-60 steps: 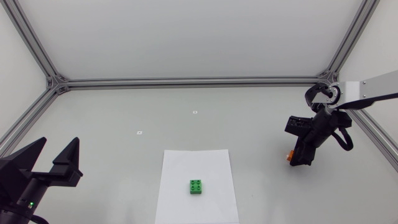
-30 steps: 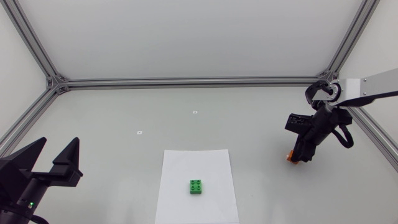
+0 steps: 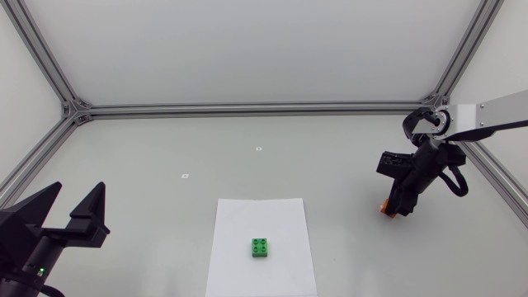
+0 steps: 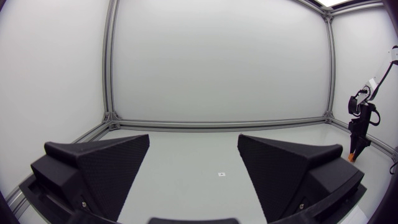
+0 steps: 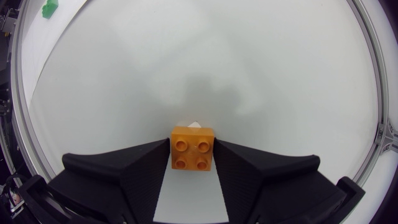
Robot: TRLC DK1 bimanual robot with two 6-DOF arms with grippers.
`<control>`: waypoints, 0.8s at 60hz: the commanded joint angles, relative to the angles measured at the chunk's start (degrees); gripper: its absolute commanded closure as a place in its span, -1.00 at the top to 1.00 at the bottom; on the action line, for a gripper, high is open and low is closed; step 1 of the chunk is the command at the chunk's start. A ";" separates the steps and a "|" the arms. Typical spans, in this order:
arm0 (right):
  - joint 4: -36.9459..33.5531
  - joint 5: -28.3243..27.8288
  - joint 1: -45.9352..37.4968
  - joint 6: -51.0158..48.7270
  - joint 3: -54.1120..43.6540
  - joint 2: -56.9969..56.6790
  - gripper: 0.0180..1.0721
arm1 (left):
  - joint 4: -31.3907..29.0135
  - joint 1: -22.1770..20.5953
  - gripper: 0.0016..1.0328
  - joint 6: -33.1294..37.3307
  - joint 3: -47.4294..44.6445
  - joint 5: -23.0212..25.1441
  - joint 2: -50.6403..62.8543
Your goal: Pick up the orange 2x2 brick with the right arm and stack it on top of the green 2x2 brick in the center
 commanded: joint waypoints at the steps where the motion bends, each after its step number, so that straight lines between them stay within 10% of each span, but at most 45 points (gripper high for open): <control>1: -0.75 0.14 0.33 -1.65 0.01 0.57 -0.09 | -0.65 0.05 0.92 0.31 -2.35 0.16 -0.32; 33: -0.05 0.76 0.33 -2.27 -1.31 0.57 -0.10 | -0.65 0.05 0.92 0.31 -2.35 0.16 -0.32; 48: -0.05 -0.39 0.33 -3.23 -1.92 -1.01 -0.42 | -0.65 0.05 0.92 0.31 -2.35 0.16 -0.32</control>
